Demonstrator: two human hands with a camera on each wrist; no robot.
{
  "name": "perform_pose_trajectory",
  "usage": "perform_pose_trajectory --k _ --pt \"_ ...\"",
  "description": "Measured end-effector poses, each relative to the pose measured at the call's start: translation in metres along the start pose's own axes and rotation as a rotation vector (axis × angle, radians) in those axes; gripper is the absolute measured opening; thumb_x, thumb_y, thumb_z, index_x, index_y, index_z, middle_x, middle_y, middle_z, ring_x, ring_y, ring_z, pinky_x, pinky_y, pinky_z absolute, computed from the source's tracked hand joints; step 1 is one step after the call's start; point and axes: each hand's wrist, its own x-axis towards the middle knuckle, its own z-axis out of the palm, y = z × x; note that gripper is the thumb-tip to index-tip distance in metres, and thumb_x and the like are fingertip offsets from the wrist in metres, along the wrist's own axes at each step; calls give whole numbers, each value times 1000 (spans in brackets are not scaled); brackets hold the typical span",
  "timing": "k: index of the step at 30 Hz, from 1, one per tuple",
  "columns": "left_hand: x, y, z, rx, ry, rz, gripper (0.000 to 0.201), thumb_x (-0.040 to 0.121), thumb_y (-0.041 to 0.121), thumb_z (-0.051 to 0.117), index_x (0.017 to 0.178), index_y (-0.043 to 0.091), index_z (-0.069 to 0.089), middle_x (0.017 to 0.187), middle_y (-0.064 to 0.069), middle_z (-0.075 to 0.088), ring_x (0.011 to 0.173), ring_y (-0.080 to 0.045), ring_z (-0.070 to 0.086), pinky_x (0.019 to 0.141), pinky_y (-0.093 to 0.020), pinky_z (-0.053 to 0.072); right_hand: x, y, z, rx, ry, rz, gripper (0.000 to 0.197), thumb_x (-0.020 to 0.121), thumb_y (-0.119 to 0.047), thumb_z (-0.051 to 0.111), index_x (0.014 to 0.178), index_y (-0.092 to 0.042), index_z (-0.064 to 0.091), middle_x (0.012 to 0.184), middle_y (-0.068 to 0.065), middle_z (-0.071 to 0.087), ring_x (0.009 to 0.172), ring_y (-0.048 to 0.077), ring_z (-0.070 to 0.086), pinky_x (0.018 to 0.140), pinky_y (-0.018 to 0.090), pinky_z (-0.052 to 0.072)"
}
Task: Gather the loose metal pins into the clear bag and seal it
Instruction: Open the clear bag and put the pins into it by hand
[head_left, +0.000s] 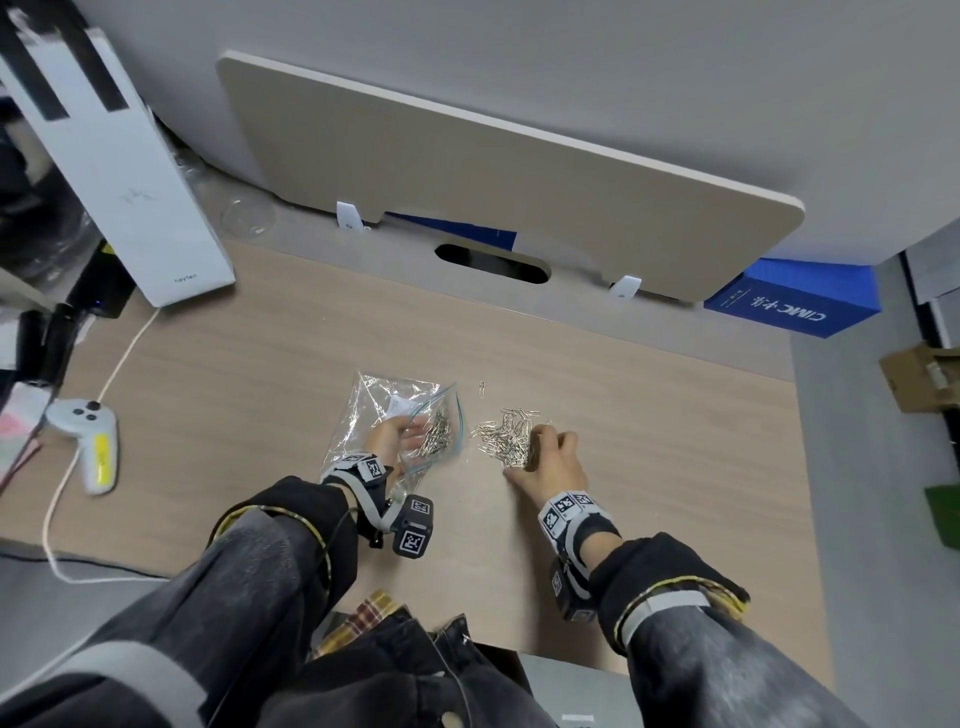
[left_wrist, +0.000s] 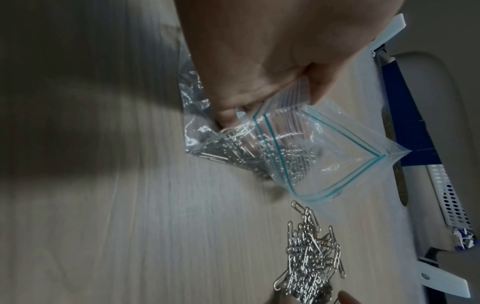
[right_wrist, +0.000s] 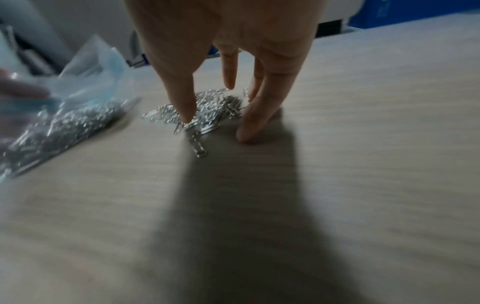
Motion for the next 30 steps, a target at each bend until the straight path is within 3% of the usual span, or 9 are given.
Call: perform_pose_trajectory --k 3,8,16,21,26,28,30 --pt "2 -1 0 -1 -6 1 23 91 21 44 92 13 67 103 -5 66 98 -20 58 102 -49 41 3 -12 8 -6 12 -11 83 63 -53 80 125 -16 39 120 8 35 98 33 58 84 40 51" --pt "3 0 0 6 -19 -5 23 92 20 43 91 14 66 103 -5 65 92 -19 57 101 -49 40 14 -37 18 -27 94 59 78 66 -62 73 117 -13 41 116 10 36 96 35 57 78 40 50" --pt "4 1 0 -14 -19 -16 20 93 18 43 91 13 63 107 -8 63 94 -20 56 104 -52 43 26 -44 24 -105 98 -98 25 89 -25 62 102 -11 46 110 12 42 82 35 56 65 37 45" --pt "6 -1 -3 3 -30 -11 22 94 21 44 95 13 64 112 -9 64 101 -24 56 104 -56 42 30 -39 22 -110 64 -139 14 93 -16 51 105 -8 50 113 12 46 86 36 57 65 34 39" --pt "3 1 -2 -7 -33 -5 20 94 19 44 96 11 63 111 -10 63 95 -21 56 98 -51 47 41 -31 16 39 21 -106 8 90 -17 61 94 -11 58 106 8 59 94 30 59 78 35 48" --pt "1 1 -2 -3 -34 -3 20 94 19 44 95 12 63 110 -9 63 94 -21 56 93 -49 49 45 -28 10 187 -6 -29 10 86 -13 65 81 -14 56 92 8 64 83 28 65 78 40 54" --pt "1 2 -3 3 -38 -7 21 94 20 45 95 13 64 111 -9 63 98 -22 56 92 -48 51 44 -27 1 376 -24 56 20 85 -6 65 71 -14 53 74 8 64 58 23 65 66 47 59"
